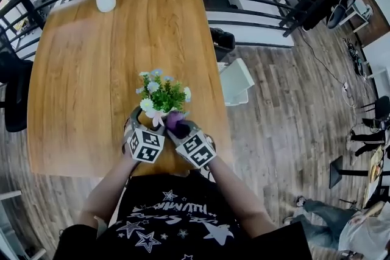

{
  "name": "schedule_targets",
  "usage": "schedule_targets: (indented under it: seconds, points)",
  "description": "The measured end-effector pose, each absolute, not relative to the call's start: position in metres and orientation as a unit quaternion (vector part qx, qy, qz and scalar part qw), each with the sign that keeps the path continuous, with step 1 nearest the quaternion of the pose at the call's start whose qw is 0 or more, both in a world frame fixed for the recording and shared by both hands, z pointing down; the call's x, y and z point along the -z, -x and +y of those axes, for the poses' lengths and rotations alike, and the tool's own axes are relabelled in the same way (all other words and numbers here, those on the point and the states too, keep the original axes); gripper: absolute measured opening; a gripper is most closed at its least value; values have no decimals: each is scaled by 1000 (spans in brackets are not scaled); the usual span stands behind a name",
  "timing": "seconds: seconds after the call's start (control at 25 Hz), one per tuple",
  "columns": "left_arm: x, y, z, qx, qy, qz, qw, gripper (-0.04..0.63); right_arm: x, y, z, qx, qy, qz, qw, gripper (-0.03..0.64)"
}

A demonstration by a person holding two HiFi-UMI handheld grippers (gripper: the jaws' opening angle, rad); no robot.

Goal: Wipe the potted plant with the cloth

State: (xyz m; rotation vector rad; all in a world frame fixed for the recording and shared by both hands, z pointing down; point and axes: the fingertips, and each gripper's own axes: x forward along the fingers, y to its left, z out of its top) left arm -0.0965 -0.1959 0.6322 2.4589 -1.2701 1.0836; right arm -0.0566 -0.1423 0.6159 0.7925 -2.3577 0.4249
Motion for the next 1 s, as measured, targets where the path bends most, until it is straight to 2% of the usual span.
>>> schedule_targets:
  seconds: [0.48,0.84,1.0]
  points:
    - [-622,95,-190,-344,-822,-444,88,414,-609,36,-143,-146,-297,-895,300,80]
    - [-614,102,-173,-303,-815,-472,147,414,-607,13,-145,-141,-278,-897,315,81]
    - [-604,99,-167,-273,-814,-493,141,412,-611,1,-141,-139,-262,-902,314,81]
